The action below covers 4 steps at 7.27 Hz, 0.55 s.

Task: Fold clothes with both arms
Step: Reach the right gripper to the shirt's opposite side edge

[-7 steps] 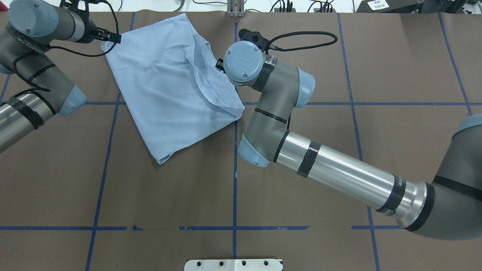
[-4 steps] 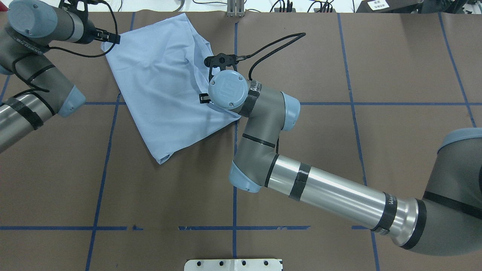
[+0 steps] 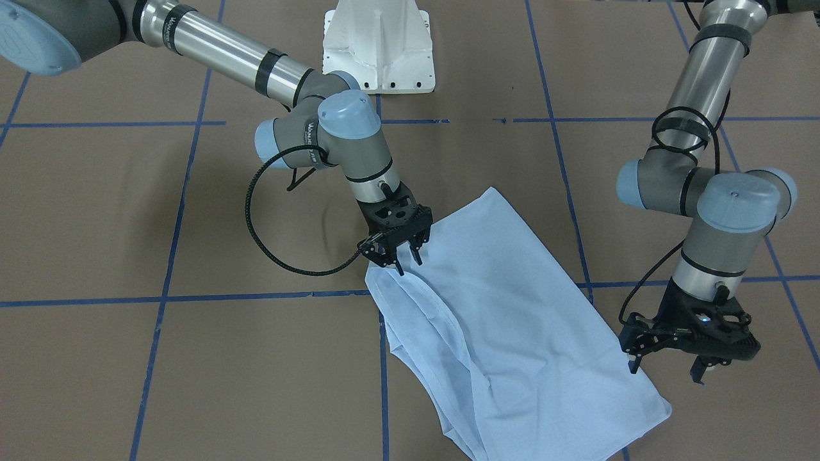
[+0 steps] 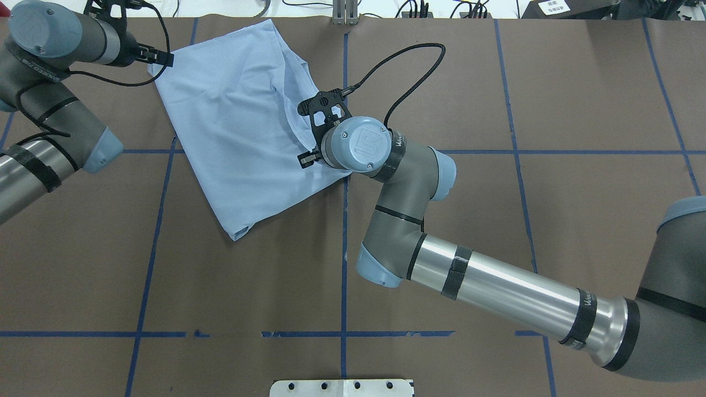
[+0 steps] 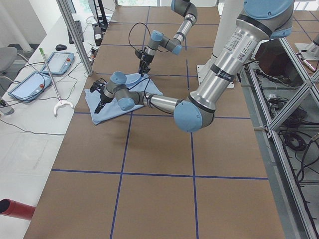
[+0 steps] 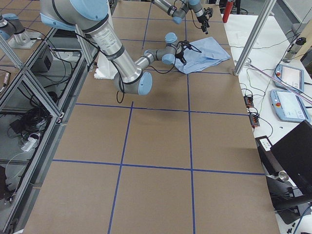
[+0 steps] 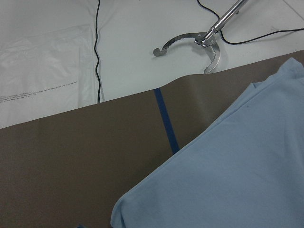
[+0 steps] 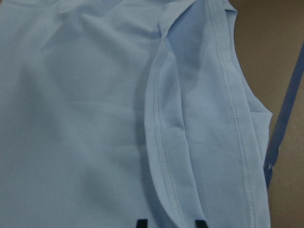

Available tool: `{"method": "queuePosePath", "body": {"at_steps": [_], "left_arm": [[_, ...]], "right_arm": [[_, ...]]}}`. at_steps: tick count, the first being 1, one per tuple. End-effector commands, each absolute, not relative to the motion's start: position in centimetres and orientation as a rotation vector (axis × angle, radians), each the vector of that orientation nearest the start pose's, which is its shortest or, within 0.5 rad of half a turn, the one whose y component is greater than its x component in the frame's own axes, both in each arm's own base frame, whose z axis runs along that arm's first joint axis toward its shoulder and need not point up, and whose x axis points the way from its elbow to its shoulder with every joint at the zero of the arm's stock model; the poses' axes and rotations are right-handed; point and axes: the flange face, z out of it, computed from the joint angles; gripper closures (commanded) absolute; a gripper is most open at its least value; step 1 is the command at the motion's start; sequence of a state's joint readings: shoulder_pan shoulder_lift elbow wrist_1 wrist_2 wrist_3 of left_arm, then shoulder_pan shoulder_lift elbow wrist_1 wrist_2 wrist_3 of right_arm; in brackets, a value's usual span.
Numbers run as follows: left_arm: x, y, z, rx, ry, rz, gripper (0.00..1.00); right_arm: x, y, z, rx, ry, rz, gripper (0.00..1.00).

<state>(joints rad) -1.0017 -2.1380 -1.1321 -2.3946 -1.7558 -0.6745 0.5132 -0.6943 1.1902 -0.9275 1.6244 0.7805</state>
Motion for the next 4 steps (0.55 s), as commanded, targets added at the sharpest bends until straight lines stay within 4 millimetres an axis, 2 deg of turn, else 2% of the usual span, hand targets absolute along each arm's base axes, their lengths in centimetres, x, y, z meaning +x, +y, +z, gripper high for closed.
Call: {"method": "queuePosePath", "body": {"at_steps": [1, 3, 4], "left_arm": [[30.9, -69.6, 45.2, 0.665, 0.688, -0.010, 0.00], [30.9, -69.6, 45.2, 0.666, 0.687, -0.011, 0.00], [30.9, -69.6, 45.2, 0.666, 0.687, -0.011, 0.00]], "right_arm": [[-63.0, -51.4, 20.4, 0.675, -0.926, -0.302, 0.60], [-61.5, -53.0, 20.9, 0.672, -0.922, -0.307, 0.60], [-61.5, -52.9, 21.9, 0.662, -0.916, -0.308, 0.60]]}}
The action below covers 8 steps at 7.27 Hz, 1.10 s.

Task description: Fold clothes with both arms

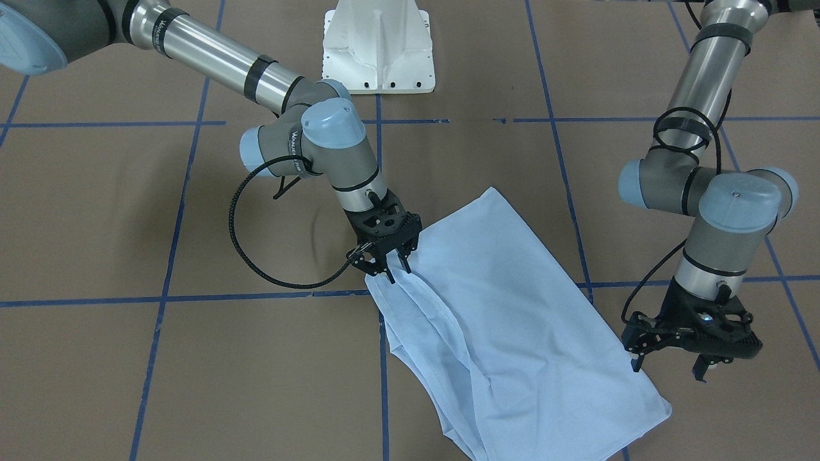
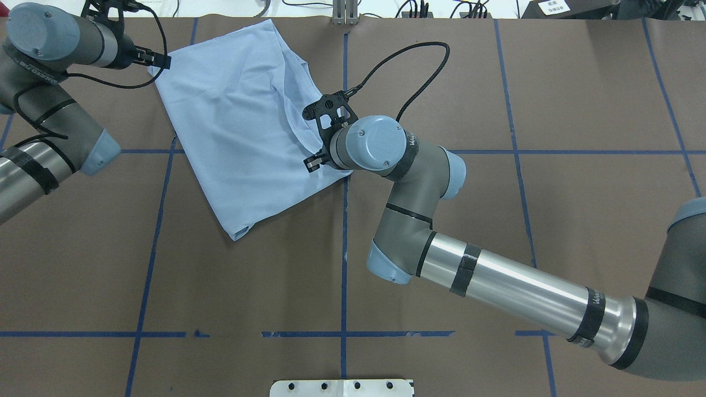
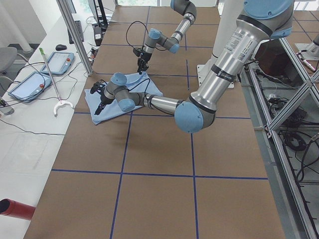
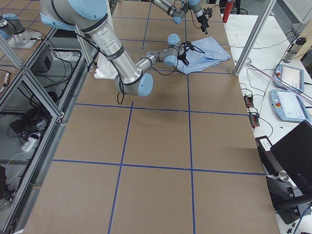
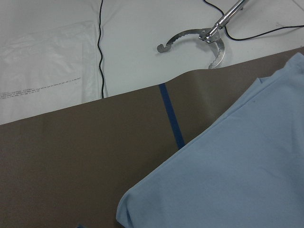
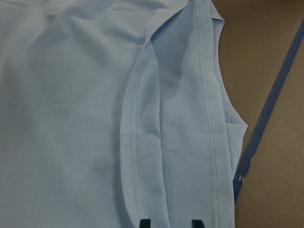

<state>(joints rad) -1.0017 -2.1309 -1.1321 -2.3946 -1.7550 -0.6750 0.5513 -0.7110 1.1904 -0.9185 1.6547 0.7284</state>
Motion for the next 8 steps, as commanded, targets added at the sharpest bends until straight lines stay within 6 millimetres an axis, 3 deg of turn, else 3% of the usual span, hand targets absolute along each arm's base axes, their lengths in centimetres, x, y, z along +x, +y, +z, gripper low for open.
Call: {"method": "queuePosePath", "body": {"at_steps": [1, 3, 5, 7, 8], "left_arm": [[30.9, -69.6, 45.2, 0.668, 0.688, -0.011, 0.00], [30.9, -69.6, 45.1, 0.669, 0.689, -0.010, 0.00], [30.9, -69.6, 45.1, 0.668, 0.690, -0.010, 0.00], [30.9, -69.6, 45.1, 0.669, 0.689, -0.010, 0.00], [30.9, -69.6, 44.8, 0.672, 0.692, -0.009, 0.00]], "right_arm": [[-61.6, -52.7, 21.9, 0.658, -0.919, -0.308, 0.60], [-61.9, -52.3, 22.2, 0.651, -0.920, -0.309, 0.65], [-61.8, -52.2, 22.2, 0.654, -0.922, -0.308, 1.00], [-60.4, -51.3, 24.5, 0.647, -0.917, -0.304, 1.00], [-59.5, -50.9, 24.7, 0.643, -0.927, -0.288, 1.00]]}}
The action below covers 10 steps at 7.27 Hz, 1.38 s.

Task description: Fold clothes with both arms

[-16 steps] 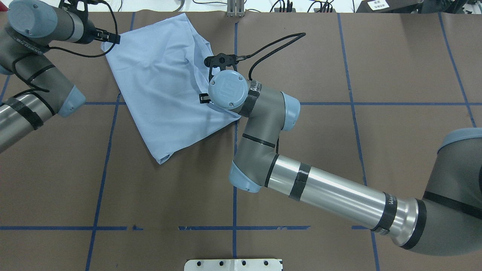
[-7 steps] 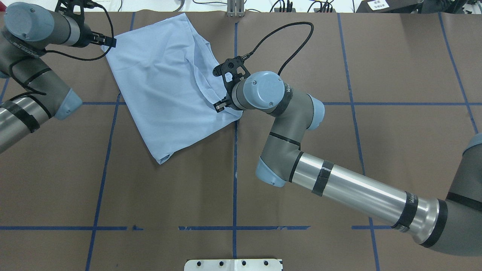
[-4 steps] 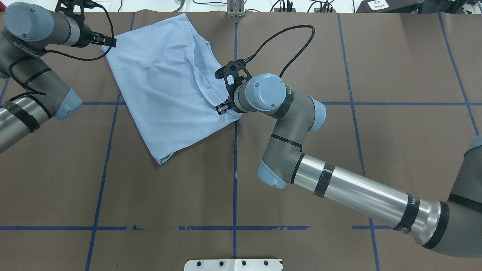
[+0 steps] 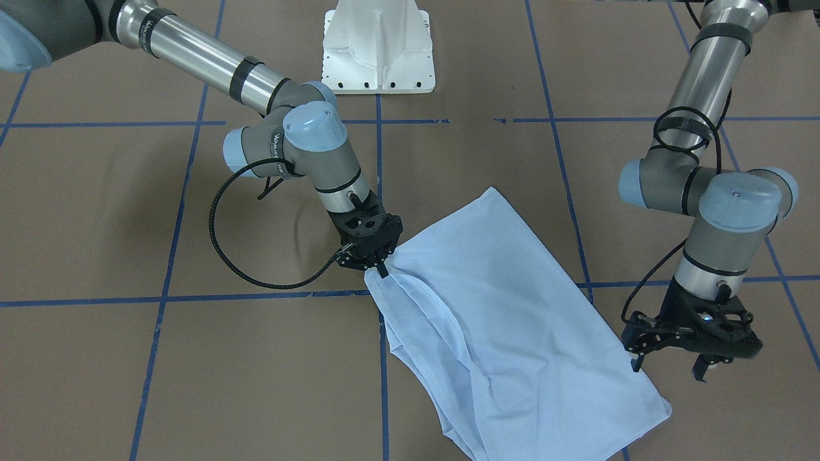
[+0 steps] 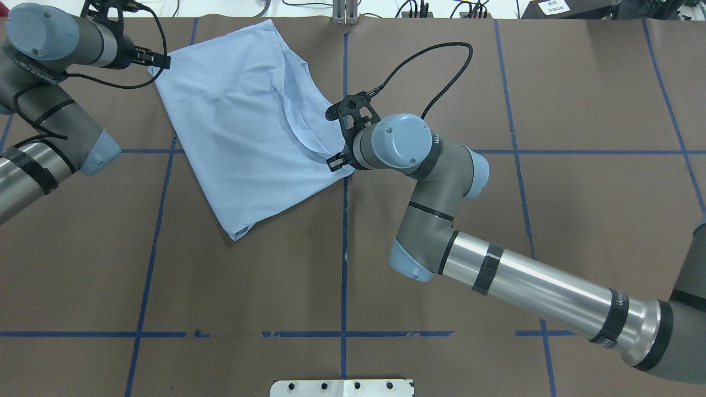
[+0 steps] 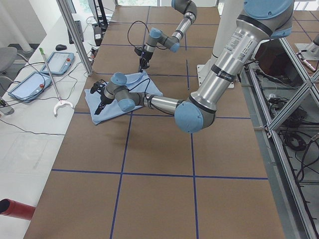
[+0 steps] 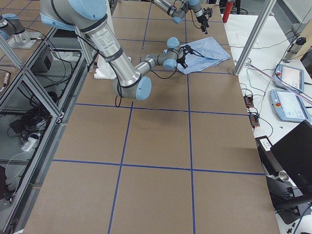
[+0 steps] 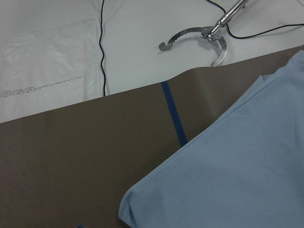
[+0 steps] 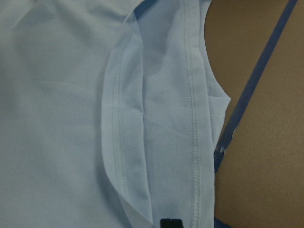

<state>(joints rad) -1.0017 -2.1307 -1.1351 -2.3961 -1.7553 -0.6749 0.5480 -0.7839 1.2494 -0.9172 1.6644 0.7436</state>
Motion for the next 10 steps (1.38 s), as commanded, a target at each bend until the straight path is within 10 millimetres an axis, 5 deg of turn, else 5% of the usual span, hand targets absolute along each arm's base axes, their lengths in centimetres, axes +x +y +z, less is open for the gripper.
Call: {"method": "queuePosePath", "body": {"at_steps": [1, 2, 4, 5, 7, 10], "left_arm": [[30.9, -69.6, 44.7, 0.673, 0.693, -0.009, 0.00], [30.9, -69.6, 44.7, 0.673, 0.693, -0.009, 0.00], [30.9, -69.5, 44.7, 0.673, 0.693, -0.008, 0.00], [31.0, -69.5, 44.7, 0.673, 0.694, -0.008, 0.00], [30.8, -69.3, 45.4, 0.666, 0.688, -0.009, 0.00], [30.9, -69.2, 45.5, 0.652, 0.701, -0.041, 0.00]], "right_arm": [[-59.1, -50.8, 25.4, 0.624, -0.933, -0.259, 1.00], [-58.7, -50.6, 26.1, 0.610, -0.940, -0.234, 1.00], [-59.3, -50.4, 22.8, 0.579, -1.006, -0.144, 0.29], [-60.0, -50.6, 21.2, 0.580, -1.020, -0.138, 0.25], [-62.1, -51.5, 19.9, 0.553, -1.017, -0.155, 0.33], [-63.2, -51.5, 20.5, 0.512, -1.018, -0.197, 0.47]]}}
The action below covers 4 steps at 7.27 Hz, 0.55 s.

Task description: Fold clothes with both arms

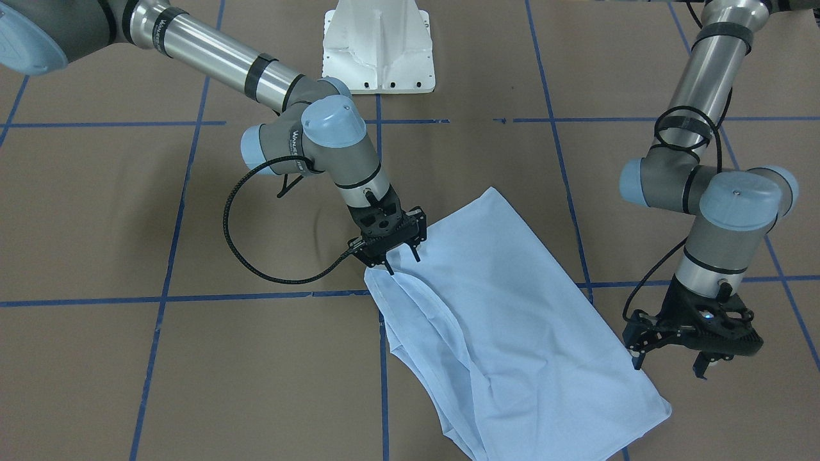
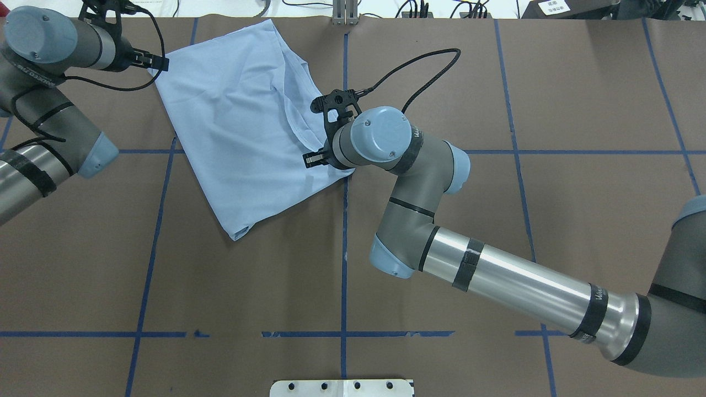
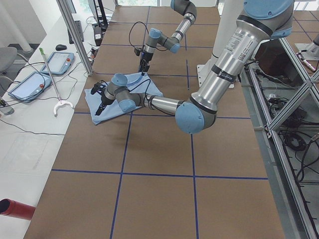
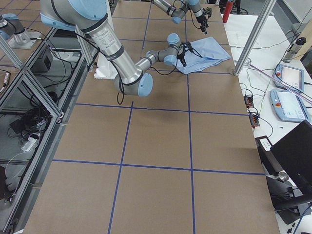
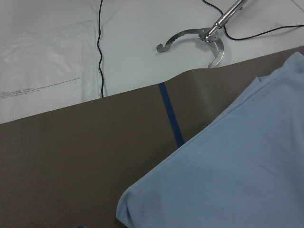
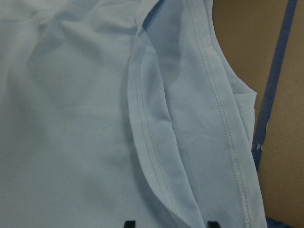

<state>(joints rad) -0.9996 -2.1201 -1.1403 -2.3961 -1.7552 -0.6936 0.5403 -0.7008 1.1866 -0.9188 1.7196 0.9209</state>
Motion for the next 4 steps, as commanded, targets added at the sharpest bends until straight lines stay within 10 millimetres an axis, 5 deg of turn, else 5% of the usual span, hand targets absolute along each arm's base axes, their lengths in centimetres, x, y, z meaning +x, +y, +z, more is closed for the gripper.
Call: {"method": "queuePosePath", "body": {"at_steps": [1, 4], "left_arm": [[30.9, -69.2, 45.5, 0.652, 0.701, -0.041, 0.00], [30.7, -68.8, 45.6, 0.654, 0.704, -0.039, 0.00]], "right_arm": [[-63.3, -51.4, 21.2, 0.506, -1.011, -0.216, 0.49], [-61.9, -53.1, 21.6, 0.537, -0.990, -0.230, 0.50]]}}
